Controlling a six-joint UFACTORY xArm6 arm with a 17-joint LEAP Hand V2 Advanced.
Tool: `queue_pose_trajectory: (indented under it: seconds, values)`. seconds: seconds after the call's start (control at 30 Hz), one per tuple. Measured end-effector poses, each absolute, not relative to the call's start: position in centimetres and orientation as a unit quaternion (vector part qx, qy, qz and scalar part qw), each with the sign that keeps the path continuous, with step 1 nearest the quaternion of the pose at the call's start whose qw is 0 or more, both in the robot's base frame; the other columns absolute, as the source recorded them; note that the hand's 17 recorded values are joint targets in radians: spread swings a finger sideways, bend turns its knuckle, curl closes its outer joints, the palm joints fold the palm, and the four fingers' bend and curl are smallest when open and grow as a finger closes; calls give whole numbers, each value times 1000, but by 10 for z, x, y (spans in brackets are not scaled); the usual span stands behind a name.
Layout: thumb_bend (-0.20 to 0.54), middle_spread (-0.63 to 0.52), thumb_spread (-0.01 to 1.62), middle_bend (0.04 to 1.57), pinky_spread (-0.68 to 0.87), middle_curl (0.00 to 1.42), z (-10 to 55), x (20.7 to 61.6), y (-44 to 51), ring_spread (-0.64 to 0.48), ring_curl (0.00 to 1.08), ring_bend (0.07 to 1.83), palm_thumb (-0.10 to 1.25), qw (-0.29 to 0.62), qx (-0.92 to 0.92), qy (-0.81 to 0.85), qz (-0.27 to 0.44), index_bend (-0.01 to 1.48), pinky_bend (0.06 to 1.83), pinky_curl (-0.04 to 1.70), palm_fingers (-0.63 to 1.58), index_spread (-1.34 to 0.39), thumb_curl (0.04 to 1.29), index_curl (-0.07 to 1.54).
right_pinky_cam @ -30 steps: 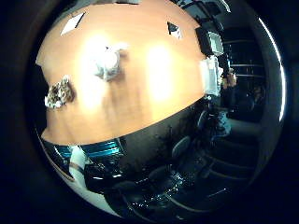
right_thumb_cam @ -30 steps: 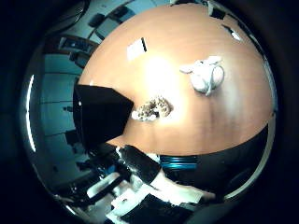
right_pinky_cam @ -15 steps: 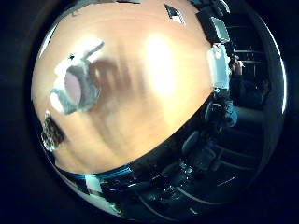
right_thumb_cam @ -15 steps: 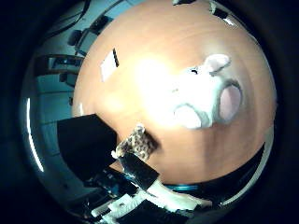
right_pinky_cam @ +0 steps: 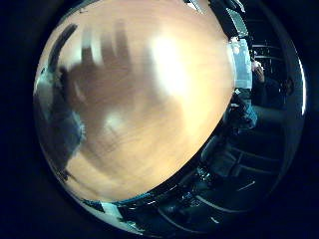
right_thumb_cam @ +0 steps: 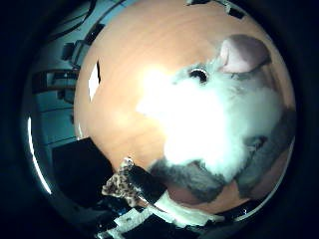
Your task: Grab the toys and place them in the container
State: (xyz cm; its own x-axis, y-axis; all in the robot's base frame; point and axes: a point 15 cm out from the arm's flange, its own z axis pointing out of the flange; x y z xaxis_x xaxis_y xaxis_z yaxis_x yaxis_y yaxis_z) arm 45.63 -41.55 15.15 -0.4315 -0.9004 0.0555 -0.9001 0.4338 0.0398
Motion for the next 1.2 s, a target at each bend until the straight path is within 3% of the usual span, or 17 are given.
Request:
queue_pose_trajectory:
  seconds: [0.2, 0.37, 0.5, 0.57, 0.63, 0.7, 0.77, 0.93, 1.2]
  values:
    - [-25, 203, 977, 237, 478, 325, 130, 452, -415, 258, 204, 370, 291, 46, 533, -844, -15, 171, 517, 225, 173, -177, 276, 286]
    - [-23, 125, 974, 279, 482, 336, 122, 445, -418, 234, 213, 409, 333, 65, 536, -842, -19, 168, 446, 210, 307, -174, 283, 291]
    - [-9, -32, 993, 394, 451, 370, 122, 440, -422, 83, 228, 513, 464, 80, 541, -837, -18, 206, 362, 175, 567, -241, 305, 317]
    - [-6, -146, 1008, 477, 303, 399, 123, 436, -424, -102, 256, 648, 569, 89, 544, -834, -19, 210, 365, 147, 827, -306, 322, 335]
    - [-7, -226, 1017, 521, 92, 425, 123, 432, -424, -217, 283, 727, 640, 94, 544, -833, -24, 222, 495, 152, 1085, -359, 336, 356]
    - [-7, -275, 1020, 670, -170, 493, 126, 428, -427, -279, 352, 844, 709, 95, 544, -833, -24, 348, 728, 232, 1384, -400, 358, 435]
    - [-11, -269, 1011, 854, -311, 568, 130, 427, -429, -276, 419, 978, 769, 94, 544, -834, -22, 548, 898, 308, 1409, -409, 385, 535]
    - [-6, -203, 981, 1128, -294, 673, 160, 420, -442, -232, 529, 1228, 917, 83, 540, -838, -3, 877, 1163, 456, 1304, -342, 452, 708]
    - [-13, -158, 956, 1292, -225, 735, 257, 393, -441, -200, 605, 1390, 1041, 61, 536, -842, 18, 1043, 1309, 602, 1152, -265, 563, 806]
